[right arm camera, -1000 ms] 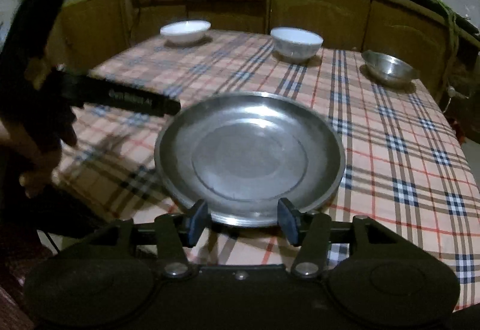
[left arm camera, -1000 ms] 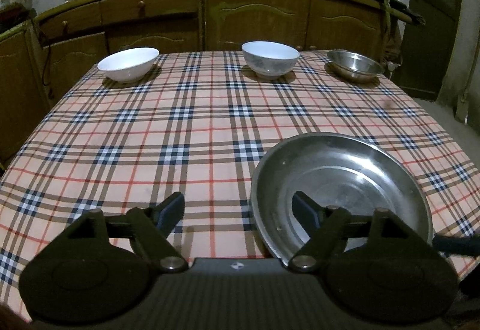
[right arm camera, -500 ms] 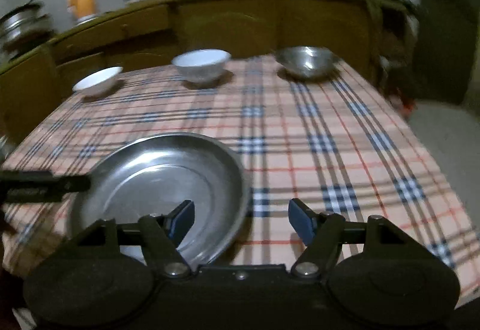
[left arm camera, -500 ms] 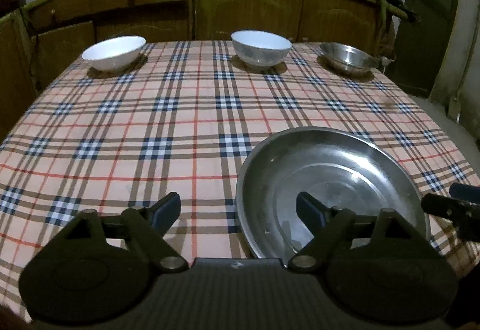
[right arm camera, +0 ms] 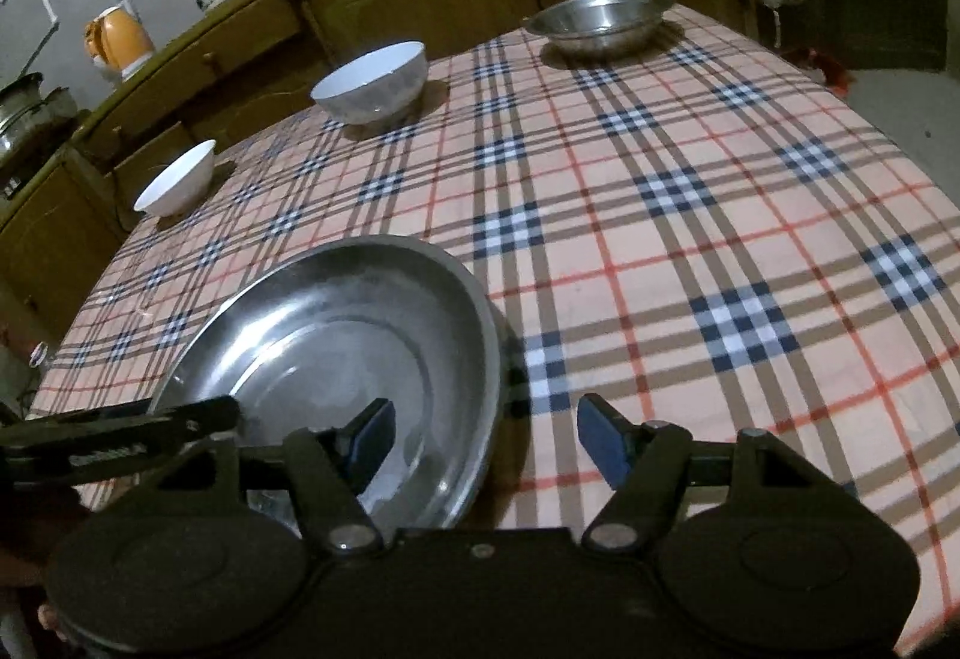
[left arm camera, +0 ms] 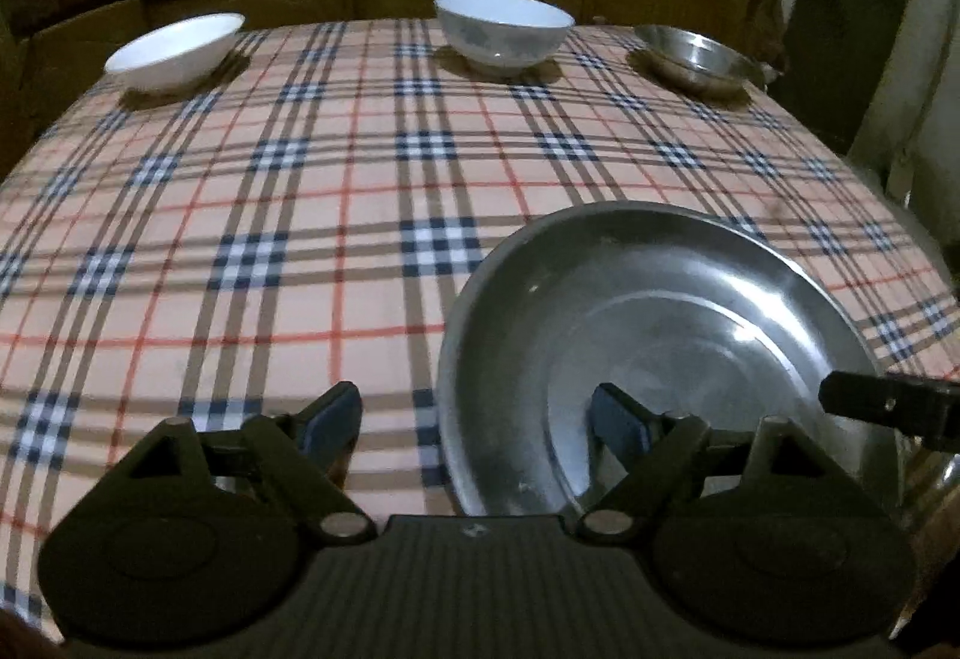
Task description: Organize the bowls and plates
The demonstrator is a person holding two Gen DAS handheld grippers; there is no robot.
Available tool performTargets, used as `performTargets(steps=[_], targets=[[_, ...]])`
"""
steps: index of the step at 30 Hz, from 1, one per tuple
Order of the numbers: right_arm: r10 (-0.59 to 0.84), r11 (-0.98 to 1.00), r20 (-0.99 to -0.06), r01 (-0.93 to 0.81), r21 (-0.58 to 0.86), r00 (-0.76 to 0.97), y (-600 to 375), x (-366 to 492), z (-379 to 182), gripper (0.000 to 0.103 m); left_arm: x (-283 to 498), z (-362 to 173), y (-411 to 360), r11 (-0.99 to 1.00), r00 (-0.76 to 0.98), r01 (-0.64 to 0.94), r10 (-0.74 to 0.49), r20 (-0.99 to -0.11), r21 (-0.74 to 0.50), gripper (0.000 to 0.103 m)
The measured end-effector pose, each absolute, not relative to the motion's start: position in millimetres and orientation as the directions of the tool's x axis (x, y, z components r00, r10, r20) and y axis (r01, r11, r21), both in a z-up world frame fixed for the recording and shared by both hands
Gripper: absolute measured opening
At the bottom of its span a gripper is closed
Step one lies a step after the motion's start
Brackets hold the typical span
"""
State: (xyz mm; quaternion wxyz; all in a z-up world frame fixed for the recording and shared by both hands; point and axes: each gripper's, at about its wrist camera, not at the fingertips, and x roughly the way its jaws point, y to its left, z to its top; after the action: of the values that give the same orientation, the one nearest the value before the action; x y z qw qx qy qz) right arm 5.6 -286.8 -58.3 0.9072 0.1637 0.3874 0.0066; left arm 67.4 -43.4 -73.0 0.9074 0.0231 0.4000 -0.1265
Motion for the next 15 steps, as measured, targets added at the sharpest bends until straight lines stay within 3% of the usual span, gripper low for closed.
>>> performTargets(steps=[4, 7, 8, 12, 15], targets=[[0.154, 0.951, -0.689, 0.083, 0.298, 0.709, -282.7, 12.3, -60.0, 0.081, 71.7, -73.8, -47.8, 0.961, 0.65, 0.272, -0.227, -0.725, -0.058, 0.086], [0.176, 0.955, -0.677, 0.044, 0.294, 0.714, -276.9, 16.7, -61.5, 0.059, 69.8, -74.4, -53.7, 0.949, 0.654, 0.31, -0.252, -0.714, -0.051, 0.08], [0.178, 0.956, -0.675, 0.036, 0.291, 0.716, -274.9, 18.0, -61.6, 0.058, 68.8, -74.0, -56.0, 0.944, 0.654, 0.326, -0.265, -0.708, -0.053, 0.073], [0.155, 0.963, -0.665, 0.04, 0.267, 0.73, -272.7, 19.2, -62.6, 0.054, 69.6, -73.8, -60.7, 0.945, 0.66, 0.322, -0.262, -0.704, -0.05, 0.073], [0.153, 0.958, -0.66, 0.052, 0.281, 0.736, -275.8, 18.1, -62.8, 0.049, 71.9, -71.1, -60.9, 0.953, 0.658, 0.3, -0.245, -0.712, -0.051, 0.067]])
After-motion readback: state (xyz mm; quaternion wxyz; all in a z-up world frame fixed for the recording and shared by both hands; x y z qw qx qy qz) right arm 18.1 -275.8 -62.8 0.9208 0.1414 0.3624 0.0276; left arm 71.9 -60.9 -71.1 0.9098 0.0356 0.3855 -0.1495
